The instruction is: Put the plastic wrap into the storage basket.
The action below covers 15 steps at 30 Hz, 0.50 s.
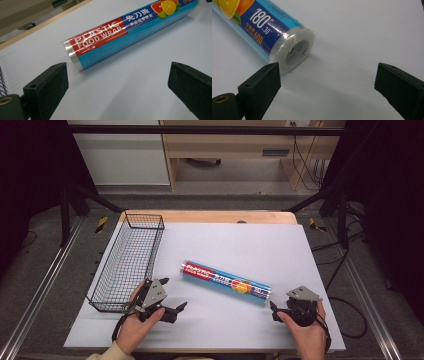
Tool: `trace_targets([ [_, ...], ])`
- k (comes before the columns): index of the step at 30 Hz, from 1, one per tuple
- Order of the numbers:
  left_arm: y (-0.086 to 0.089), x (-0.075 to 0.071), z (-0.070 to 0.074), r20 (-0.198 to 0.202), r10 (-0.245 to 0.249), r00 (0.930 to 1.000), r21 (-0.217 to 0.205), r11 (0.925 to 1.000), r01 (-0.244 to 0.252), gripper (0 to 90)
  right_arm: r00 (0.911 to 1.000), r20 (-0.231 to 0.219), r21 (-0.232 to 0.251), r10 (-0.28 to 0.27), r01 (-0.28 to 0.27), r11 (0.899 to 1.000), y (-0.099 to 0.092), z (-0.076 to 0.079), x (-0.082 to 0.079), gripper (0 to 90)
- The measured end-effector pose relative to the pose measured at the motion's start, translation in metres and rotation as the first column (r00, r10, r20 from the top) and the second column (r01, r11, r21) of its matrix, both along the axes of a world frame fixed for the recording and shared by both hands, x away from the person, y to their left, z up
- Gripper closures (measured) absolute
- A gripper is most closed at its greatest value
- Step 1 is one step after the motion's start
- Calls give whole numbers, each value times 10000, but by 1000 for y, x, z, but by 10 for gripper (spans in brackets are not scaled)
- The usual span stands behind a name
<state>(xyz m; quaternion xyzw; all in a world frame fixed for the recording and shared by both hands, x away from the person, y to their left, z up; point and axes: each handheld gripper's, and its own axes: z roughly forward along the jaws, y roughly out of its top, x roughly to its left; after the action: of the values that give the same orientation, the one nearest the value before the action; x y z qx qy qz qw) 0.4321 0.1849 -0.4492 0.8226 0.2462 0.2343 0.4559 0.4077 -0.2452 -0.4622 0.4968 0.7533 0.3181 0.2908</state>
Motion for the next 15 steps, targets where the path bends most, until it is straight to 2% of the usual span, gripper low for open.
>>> trace_targets([
  [1, 0, 1, -1, -122, 1, 9999, -18, 10000, -1, 32, 9999, -161, -38, 53, -54, 10000, 1, -1, 0, 69],
  [6, -1, 1, -1, -170, -103, 9998, -33, 9999, 103, 32, 9999, -39, -15, 143, -143, 9999, -1, 0, -1, 82],
  [8, -2, 1, -2, -213, -151, 9997, 7, 9999, 151, 32, 9998, 93, -71, 182, -181, 9998, 0, 0, -2, 95],
  [11, -3, 0, -3, -254, -261, 9993, 84, 9996, 264, 32, 9970, 308, 192, 703, -709, 9973, 6, 5, -1, 120],
  [12, -3, 0, -3, -254, -261, 9993, 84, 9996, 264, 32, 9970, 308, 192, 703, -709, 9973, 6, 5, -1, 120],
  [15, -3, -1, -3, -198, -283, 9994, 101, 9995, 285, 32, 9912, 748, -58, 1094, -1093, 9940, 14, 15, 1, 114],
])
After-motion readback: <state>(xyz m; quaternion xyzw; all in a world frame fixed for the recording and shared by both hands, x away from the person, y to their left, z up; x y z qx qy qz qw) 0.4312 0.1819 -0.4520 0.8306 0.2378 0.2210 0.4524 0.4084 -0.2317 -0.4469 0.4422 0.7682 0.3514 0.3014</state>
